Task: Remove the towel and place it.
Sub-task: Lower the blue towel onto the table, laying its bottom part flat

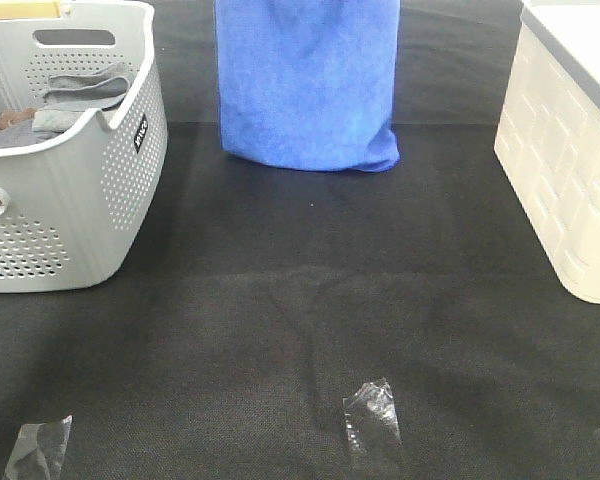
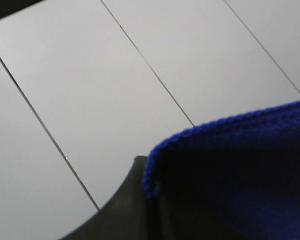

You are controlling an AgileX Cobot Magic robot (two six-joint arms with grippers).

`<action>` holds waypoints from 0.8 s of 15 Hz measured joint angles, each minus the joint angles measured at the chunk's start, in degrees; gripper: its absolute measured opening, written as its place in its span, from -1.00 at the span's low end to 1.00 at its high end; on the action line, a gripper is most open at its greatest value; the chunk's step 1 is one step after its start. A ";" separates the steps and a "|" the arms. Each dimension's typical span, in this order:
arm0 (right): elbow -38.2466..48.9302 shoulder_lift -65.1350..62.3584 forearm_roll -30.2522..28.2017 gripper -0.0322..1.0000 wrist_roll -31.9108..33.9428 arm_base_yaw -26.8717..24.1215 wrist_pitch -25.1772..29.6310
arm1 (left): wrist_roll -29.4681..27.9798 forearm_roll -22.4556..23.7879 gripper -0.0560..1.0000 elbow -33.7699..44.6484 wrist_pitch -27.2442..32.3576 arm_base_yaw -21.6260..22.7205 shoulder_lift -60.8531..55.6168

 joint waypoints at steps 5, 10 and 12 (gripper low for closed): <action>0.00 -1.20 -1.78 -0.88 4.41 -0.80 14.61 | 1.26 -10.03 -0.89 0.00 23.95 -4.81 -1.09; 0.00 -6.47 -14.61 -0.88 21.54 -0.80 34.43 | 12.78 -33.69 -0.89 0.00 54.20 -5.44 -7.28; 0.00 -8.37 -15.47 -0.88 25.21 -0.80 43.72 | 10.66 -35.07 -0.89 0.00 62.97 -5.44 -9.28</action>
